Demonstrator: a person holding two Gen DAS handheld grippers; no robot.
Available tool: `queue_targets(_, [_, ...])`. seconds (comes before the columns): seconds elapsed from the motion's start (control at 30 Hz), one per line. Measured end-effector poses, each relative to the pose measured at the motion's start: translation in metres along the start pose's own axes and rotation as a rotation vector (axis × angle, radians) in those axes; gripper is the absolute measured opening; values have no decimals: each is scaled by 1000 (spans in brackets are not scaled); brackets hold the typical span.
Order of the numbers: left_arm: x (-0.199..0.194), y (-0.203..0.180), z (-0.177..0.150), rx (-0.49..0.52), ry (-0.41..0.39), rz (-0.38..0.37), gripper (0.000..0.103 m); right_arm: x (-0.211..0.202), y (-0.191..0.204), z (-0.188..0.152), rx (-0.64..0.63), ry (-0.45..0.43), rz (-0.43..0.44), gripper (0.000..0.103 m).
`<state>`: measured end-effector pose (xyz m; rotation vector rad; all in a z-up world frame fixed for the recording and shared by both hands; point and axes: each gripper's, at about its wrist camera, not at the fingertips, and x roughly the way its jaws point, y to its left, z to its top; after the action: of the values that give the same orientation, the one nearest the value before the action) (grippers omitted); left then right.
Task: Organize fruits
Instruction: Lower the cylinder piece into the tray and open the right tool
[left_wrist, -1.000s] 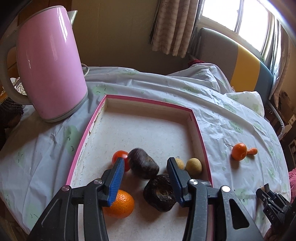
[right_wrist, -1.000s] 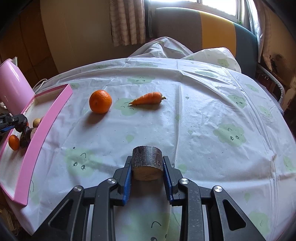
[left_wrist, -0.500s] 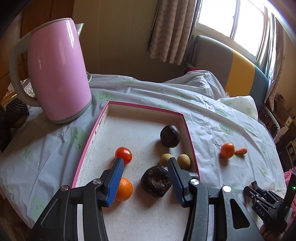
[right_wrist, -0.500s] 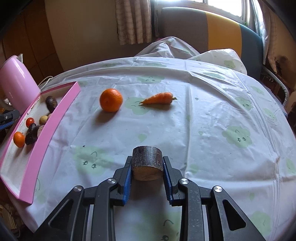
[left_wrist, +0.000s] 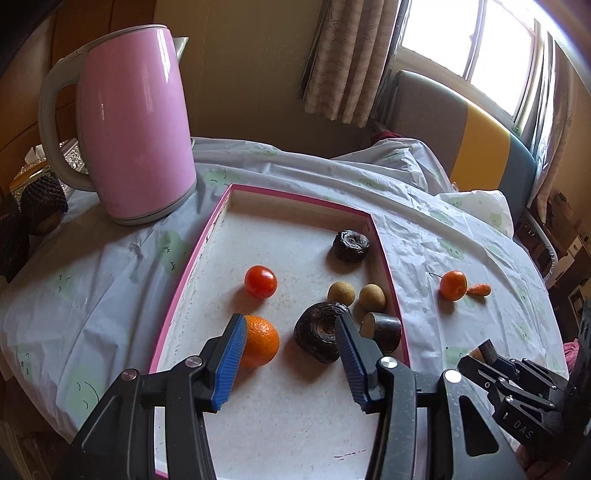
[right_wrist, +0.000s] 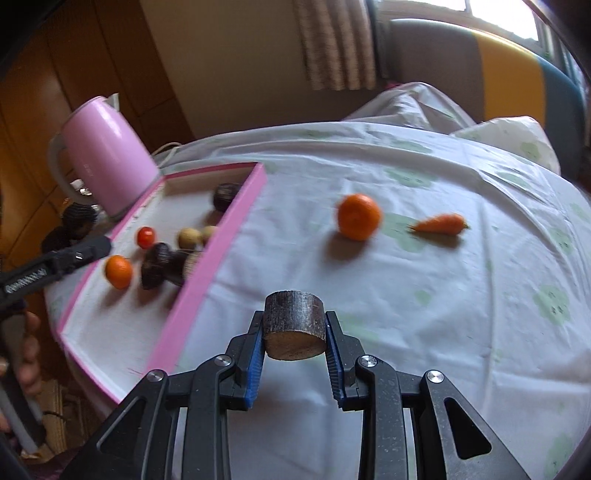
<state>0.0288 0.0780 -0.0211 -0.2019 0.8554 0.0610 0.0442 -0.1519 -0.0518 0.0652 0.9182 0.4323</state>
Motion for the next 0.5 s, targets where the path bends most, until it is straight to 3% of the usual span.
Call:
queue_targets(0.27, [-2, 9, -3, -18, 0, 2, 50, 14, 60, 16, -123, 28, 125, 30])
queue_targets(0.5, [-6, 19, -5, -38, -10, 6, 50, 34, 93, 20, -209, 70, 154, 30])
